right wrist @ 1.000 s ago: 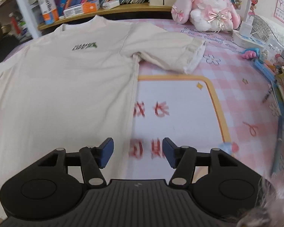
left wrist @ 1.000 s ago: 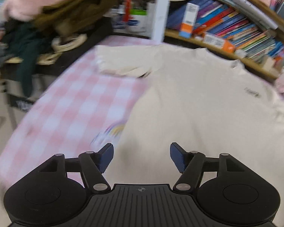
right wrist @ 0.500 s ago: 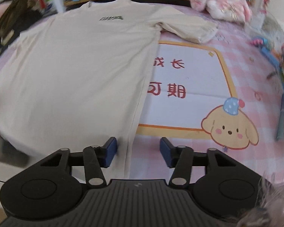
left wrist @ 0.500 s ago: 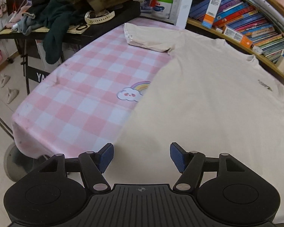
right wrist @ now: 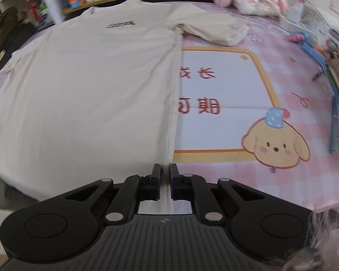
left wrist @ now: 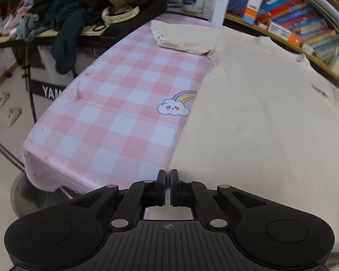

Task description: Fold clothes

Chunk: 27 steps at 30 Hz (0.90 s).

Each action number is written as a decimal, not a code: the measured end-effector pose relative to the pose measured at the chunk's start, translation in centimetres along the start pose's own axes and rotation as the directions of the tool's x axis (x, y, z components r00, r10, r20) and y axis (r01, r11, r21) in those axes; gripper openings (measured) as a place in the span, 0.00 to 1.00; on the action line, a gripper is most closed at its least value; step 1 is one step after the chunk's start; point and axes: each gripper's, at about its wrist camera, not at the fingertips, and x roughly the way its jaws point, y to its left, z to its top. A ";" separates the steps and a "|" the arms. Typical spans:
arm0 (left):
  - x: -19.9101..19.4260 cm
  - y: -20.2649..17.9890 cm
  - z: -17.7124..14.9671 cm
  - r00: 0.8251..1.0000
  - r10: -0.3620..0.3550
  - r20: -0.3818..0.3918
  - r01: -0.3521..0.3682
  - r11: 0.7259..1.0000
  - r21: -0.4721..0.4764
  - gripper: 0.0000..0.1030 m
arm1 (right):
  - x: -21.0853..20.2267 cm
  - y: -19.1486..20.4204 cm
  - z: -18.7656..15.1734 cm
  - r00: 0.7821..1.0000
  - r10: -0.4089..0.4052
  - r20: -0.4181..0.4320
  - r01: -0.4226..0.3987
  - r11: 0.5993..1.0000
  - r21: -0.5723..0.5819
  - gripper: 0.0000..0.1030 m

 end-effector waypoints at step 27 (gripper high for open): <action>-4.3 -6.3 0.0 0.989 -0.023 0.145 0.013 0.997 0.070 0.65 | -2.5 -0.8 0.2 0.990 -0.031 0.137 0.032 0.999 -0.006 0.63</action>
